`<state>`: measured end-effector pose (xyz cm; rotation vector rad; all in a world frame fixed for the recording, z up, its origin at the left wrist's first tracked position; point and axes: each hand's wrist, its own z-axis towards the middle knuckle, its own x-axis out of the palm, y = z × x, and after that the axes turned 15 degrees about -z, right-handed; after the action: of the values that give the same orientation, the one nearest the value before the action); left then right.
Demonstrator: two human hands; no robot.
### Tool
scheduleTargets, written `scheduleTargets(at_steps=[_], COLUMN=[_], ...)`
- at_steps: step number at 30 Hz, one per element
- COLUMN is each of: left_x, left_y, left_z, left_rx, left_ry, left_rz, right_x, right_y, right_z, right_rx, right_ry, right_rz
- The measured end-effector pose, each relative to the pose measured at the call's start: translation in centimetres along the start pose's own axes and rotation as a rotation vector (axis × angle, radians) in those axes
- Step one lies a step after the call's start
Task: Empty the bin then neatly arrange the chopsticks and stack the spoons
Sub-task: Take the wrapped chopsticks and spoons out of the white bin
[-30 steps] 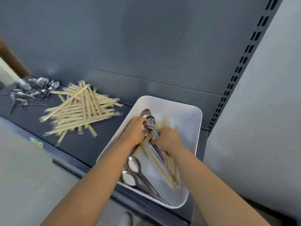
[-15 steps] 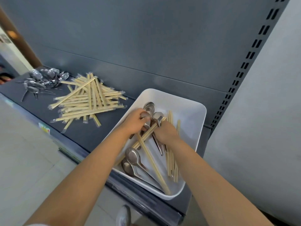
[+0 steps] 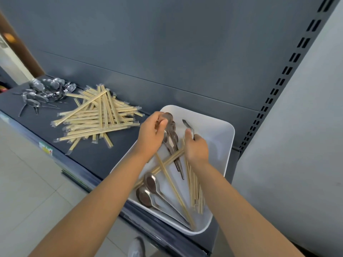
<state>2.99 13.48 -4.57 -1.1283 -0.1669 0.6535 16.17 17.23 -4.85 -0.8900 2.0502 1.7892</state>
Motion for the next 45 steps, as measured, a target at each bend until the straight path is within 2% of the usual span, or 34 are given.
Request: scheduleTargets(at_steps=[2, 4, 6, 9, 10, 11, 12, 14, 16, 19, 25, 30, 34, 39, 43, 45], left_x=[-0.3, -0.7, -1.3, -3.6, -4.6, -5.7, -6.8, -9.0, -11.7, -17.2, -30.9, -44.1, -51.2, -55.2, -56.4, -56.6], left_y=[-0.5, -1.8, -3.2, -5.1, -5.4, -5.7, -6.0, -6.3, -6.3, -5.5, -1.4, 4.3, 8.0, 12.1, 17.2, 19.7], left_z=[0.2, 0.4, 0.6, 0.9, 1.1, 1.3, 1.3, 1.3, 1.3, 1.5, 1.6, 2.3, 3.5, 9.7, 16.4, 19.8], left_rx=[0.091, 0.071, 0.023, -0.089, -0.143, -0.195, -0.24, -0.296, -0.301, -0.302, -0.33, -0.375, -0.415, -0.511, -0.443, -0.454], left_ry=[-0.046, -0.133, -0.206, -0.252, -0.239, -0.205, -0.16, -0.104, -0.113, -0.168, -0.2, -0.205, -0.181, 0.027, 0.074, 0.09], left_rz=[-0.005, -0.159, -0.32, -0.378, -0.383, -0.397, -0.412, -0.434, -0.417, -0.363, -0.367, -0.089, 0.07, 0.071, 0.228, 0.215], right_x=[0.0, 0.1, 0.1, 0.1, 0.2, 0.4, 0.8, 1.6, 3.1, 7.0, 18.7, 30.1, 36.6, 42.0, 46.8, 48.6], right_y=[0.4, 1.0, 1.2, 2.1, 2.8, 3.9, 5.1, 7.9, 11.0, 15.0, 22.1, 27.8, 31.2, 35.5, 37.8, 38.6], right_z=[-0.1, -0.4, -0.5, -0.4, -0.3, -0.4, -0.7, -2.0, -3.8, -5.8, -8.8, -10.0, -9.7, -5.3, 1.0, 4.1], right_rx=[-0.009, 0.015, -0.018, -0.164, -0.185, -0.177, -0.14, -0.092, -0.144, -0.212, -0.205, -0.317, -0.396, -0.42, -0.403, -0.352], right_ry=[-0.043, -0.005, -0.001, -0.225, -0.237, -0.166, -0.014, 0.399, 0.68, 0.784, 0.936, 0.81, 0.733, 0.577, 0.406, 0.32], right_rz=[0.071, 0.243, 0.271, 0.204, 0.233, 0.287, 0.368, 0.476, 0.409, 0.304, 0.09, -0.004, -0.198, -0.399, -0.543, -0.549])
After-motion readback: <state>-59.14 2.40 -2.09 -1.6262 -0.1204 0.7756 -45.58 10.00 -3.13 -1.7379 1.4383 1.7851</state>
